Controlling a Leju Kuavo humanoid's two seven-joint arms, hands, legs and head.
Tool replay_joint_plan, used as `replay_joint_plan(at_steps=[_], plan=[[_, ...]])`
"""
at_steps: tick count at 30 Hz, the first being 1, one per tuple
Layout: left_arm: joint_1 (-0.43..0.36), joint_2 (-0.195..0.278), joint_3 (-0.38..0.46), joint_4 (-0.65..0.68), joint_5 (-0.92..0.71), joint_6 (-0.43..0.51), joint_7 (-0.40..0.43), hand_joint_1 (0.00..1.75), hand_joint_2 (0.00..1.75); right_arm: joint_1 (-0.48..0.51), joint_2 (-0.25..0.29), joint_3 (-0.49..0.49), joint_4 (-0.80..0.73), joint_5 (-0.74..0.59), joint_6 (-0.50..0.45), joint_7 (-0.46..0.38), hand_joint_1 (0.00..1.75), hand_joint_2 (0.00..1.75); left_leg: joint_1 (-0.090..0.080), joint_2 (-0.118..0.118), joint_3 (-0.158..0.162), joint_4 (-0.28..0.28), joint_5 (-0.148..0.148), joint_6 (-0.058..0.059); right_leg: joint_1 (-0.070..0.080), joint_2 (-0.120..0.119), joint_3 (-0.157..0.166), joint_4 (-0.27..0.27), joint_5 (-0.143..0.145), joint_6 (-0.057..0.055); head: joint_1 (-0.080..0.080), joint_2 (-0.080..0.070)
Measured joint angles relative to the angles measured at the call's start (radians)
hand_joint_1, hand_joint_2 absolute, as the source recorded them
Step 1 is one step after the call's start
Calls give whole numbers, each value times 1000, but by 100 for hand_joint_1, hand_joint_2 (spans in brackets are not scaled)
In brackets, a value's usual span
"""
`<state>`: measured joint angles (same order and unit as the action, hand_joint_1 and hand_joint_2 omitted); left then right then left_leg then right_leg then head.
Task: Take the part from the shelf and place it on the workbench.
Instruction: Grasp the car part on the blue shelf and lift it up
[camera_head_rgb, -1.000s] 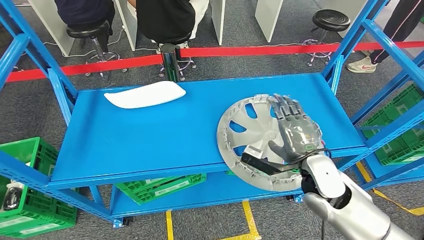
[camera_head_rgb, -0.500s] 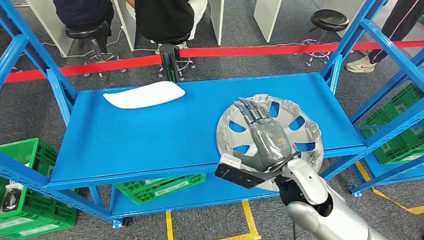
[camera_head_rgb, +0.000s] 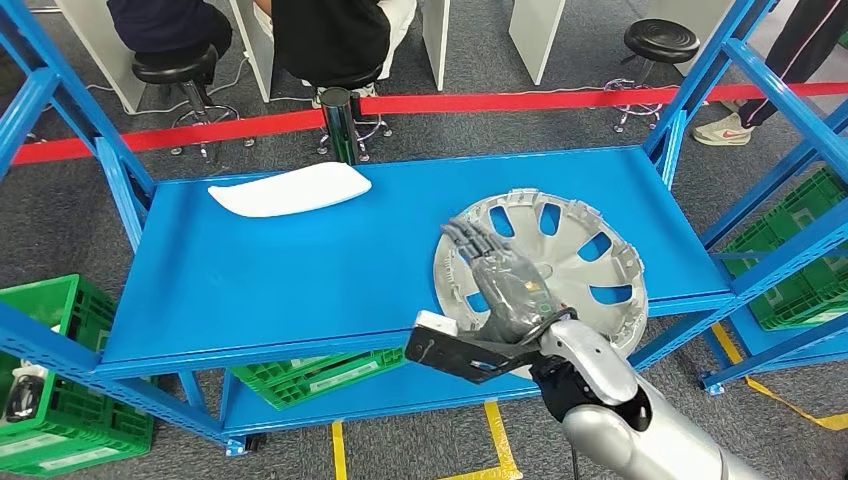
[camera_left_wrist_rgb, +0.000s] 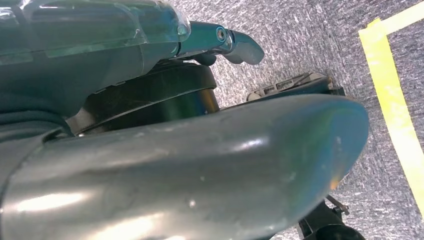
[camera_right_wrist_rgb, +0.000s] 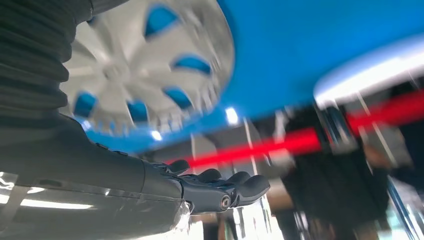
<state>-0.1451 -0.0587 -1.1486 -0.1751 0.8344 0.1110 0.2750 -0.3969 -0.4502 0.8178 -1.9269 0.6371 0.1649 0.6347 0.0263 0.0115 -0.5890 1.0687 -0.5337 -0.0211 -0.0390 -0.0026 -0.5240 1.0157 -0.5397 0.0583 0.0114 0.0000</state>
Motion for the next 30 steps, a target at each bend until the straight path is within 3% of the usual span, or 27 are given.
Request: replay_joint_plan(at_steps=[5,13,21,30], plan=[[-1,0,0,0,4,0,0,0,0,-15,-1,22,15,-63,153,56,0,175,0,-4,0,0,0,0,0,-2,1,0,0,0,0,0],[-1,0,1,0,15,2,0,0,0,-8,6,8,79,18,356,64,0,175,0,-5,0,0,0,0,0,-4,1,0,0,0,0,0],[-2,0,2,0,18,3,0,0,0,-2,20,-16,128,25,398,64,0,175,0,-5,0,0,0,0,0,-4,1,-1,0,0,0,0],[-2,0,2,0,27,4,0,0,0,11,49,-47,188,48,527,64,0,175,0,-5,0,0,0,0,0,-4,2,-1,0,0,0,0]])
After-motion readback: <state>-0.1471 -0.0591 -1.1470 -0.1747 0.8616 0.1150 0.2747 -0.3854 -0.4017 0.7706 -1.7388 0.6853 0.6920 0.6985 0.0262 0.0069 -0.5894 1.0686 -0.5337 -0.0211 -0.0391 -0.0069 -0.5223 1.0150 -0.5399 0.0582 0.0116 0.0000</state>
